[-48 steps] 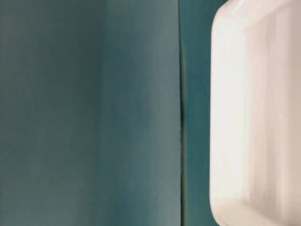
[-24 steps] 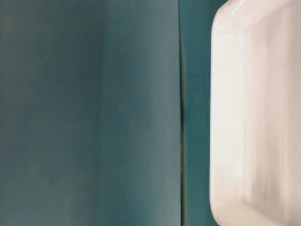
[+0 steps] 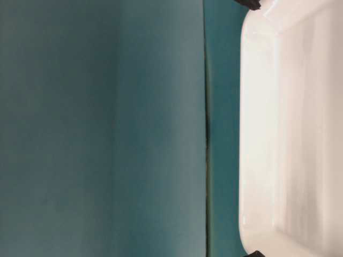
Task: Lift the white case with both hands.
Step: 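Close both grippers on the left and right rims of the white tray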
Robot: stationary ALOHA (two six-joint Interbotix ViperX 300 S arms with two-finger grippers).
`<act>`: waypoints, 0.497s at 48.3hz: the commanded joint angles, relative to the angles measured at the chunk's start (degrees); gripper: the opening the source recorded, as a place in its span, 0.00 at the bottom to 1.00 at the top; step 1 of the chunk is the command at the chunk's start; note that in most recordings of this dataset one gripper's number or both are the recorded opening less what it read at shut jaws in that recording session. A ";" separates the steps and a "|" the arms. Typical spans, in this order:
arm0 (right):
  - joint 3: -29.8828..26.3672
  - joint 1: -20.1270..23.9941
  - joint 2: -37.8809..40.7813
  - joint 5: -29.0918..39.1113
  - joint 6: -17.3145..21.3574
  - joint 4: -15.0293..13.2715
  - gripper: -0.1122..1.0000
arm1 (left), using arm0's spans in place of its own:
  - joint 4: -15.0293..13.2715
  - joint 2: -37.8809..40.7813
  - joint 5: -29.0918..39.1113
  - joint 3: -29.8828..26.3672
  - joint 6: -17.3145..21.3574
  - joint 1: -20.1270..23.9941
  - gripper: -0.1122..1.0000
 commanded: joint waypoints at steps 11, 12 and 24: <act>-2.46 -0.09 2.11 3.25 0.18 -0.18 0.91 | 0.09 0.97 -0.62 -0.26 0.26 0.00 0.95; -2.64 -0.09 2.20 3.25 0.26 -0.18 0.90 | 0.09 0.97 -0.62 -0.26 0.26 0.00 0.95; -3.69 -0.62 2.29 7.03 1.58 0.09 0.81 | 0.18 0.79 -0.18 0.00 0.18 0.09 0.91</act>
